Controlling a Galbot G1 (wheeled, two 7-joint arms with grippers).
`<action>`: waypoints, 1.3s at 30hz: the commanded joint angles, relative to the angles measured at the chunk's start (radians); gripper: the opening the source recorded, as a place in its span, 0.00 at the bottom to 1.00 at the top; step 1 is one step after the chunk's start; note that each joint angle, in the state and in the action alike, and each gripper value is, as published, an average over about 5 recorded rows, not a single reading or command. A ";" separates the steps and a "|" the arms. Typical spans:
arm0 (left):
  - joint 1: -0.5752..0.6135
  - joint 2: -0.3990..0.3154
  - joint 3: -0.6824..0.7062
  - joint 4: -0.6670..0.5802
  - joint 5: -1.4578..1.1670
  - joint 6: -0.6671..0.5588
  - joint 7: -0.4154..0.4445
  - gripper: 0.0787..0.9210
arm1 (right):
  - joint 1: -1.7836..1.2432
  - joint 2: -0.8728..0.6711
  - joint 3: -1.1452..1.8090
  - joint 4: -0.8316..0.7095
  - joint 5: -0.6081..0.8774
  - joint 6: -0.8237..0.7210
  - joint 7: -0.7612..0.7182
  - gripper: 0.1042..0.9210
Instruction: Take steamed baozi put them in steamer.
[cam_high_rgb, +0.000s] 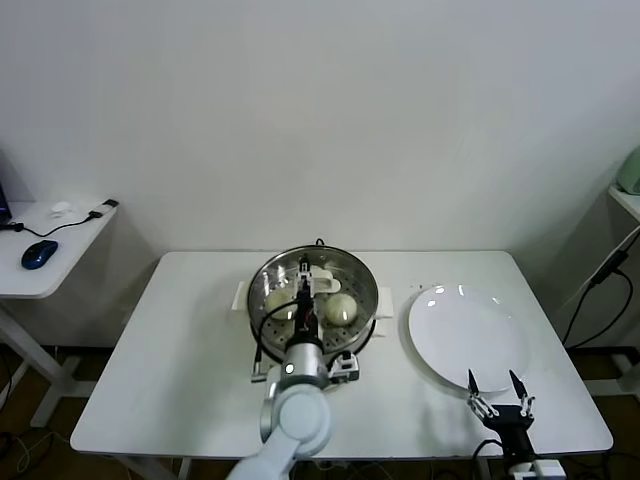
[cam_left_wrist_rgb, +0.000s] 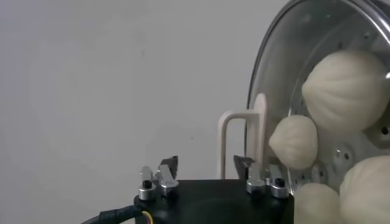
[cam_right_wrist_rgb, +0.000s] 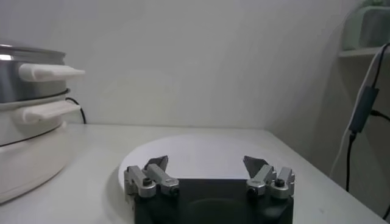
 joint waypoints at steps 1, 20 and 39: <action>0.020 0.034 0.012 -0.105 -0.078 -0.012 0.017 0.71 | 0.002 0.001 0.000 0.002 -0.008 -0.006 -0.003 0.88; 0.243 0.151 -0.440 -0.385 -1.037 -0.380 -0.372 0.88 | -0.005 0.000 -0.025 0.040 0.013 0.000 -0.006 0.88; 0.491 0.176 -0.744 0.117 -1.836 -0.925 -0.271 0.88 | 0.001 -0.006 -0.014 0.059 0.024 0.027 -0.027 0.88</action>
